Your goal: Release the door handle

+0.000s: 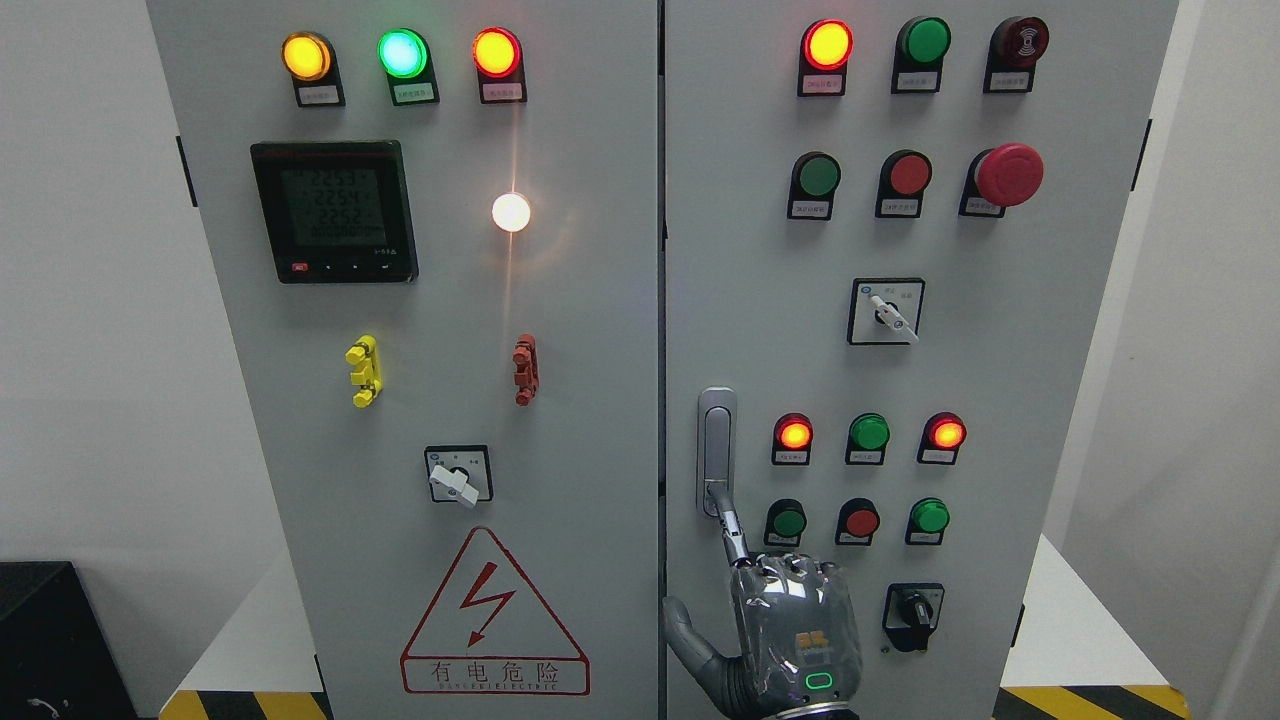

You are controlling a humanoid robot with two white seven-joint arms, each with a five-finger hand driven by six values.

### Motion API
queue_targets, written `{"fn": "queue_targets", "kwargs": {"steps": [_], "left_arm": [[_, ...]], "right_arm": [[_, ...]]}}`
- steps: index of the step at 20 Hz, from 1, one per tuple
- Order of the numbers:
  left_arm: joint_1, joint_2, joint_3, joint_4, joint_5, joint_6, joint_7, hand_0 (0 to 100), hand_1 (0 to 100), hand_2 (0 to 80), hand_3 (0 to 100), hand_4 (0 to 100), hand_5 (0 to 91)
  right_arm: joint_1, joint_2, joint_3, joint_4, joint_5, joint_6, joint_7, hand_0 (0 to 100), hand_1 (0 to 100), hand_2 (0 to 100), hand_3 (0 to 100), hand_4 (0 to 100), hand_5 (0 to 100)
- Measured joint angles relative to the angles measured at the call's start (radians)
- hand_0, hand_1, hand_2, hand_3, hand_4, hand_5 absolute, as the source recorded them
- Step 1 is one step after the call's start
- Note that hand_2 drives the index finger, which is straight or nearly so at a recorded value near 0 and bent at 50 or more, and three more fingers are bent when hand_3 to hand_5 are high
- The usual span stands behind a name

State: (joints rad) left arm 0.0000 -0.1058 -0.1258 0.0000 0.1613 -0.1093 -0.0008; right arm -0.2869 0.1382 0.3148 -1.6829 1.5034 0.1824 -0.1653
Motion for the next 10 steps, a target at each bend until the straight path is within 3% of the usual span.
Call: {"fn": "queue_targets", "kwargs": {"steps": [10], "left_arm": [[0.0,0.0,0.0,0.0,0.0,0.0,0.0,12,56,0.0,0,0,0.0]], "right_arm": [[0.0,0.0,-0.001,0.0,0.0,0.003,0.003,33,24,4,100,100,100]]}}
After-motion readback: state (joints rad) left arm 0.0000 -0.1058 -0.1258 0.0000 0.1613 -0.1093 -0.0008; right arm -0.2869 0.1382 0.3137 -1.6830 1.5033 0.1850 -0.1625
